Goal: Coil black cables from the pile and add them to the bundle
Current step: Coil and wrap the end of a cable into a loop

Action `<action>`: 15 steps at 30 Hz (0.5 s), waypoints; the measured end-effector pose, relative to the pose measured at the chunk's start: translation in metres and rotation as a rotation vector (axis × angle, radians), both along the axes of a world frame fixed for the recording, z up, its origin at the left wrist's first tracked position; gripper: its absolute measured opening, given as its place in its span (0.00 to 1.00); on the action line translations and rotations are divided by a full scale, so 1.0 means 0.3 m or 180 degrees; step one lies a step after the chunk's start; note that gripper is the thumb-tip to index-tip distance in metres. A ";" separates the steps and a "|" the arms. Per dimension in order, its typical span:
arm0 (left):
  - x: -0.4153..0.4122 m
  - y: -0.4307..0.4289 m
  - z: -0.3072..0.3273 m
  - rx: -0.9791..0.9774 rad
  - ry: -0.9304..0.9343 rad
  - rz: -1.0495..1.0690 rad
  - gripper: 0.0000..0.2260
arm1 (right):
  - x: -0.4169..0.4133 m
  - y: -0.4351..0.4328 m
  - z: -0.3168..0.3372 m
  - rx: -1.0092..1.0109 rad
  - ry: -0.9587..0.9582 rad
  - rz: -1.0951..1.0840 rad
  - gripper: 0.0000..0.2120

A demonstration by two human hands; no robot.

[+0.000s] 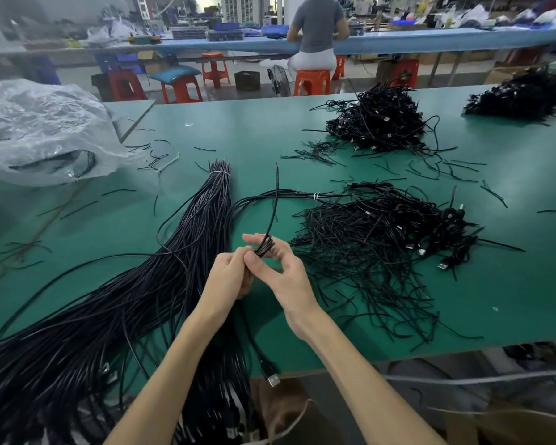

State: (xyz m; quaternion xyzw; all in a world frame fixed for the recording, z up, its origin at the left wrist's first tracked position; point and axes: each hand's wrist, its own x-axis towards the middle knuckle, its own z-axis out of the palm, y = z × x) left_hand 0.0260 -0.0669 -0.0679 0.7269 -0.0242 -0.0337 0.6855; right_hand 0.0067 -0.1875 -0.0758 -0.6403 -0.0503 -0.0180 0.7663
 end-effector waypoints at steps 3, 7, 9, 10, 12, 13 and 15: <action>-0.003 -0.004 0.005 -0.0063 0.0016 0.0075 0.26 | 0.005 0.001 -0.011 0.0015 0.0070 0.0000 0.12; -0.007 -0.004 0.012 -0.0048 -0.0054 0.0217 0.24 | 0.010 0.000 -0.024 -0.0129 0.0188 -0.0031 0.16; -0.005 -0.002 0.006 -0.0014 -0.0070 0.0261 0.22 | 0.010 0.000 -0.027 -0.0116 0.0156 -0.0072 0.14; -0.003 -0.003 0.003 0.0002 -0.0065 0.0285 0.21 | 0.009 0.001 -0.028 -0.0129 0.0137 -0.0114 0.14; 0.000 -0.002 -0.001 0.0048 -0.0052 0.0329 0.23 | 0.006 0.006 -0.030 -0.0249 0.0080 -0.0219 0.15; 0.002 -0.001 -0.003 0.0075 -0.0053 0.0359 0.24 | 0.005 0.009 -0.031 -0.0330 0.0035 -0.0292 0.14; 0.007 0.002 -0.006 0.0125 -0.0077 0.0422 0.26 | 0.002 0.013 -0.032 -0.0464 -0.0097 -0.0435 0.10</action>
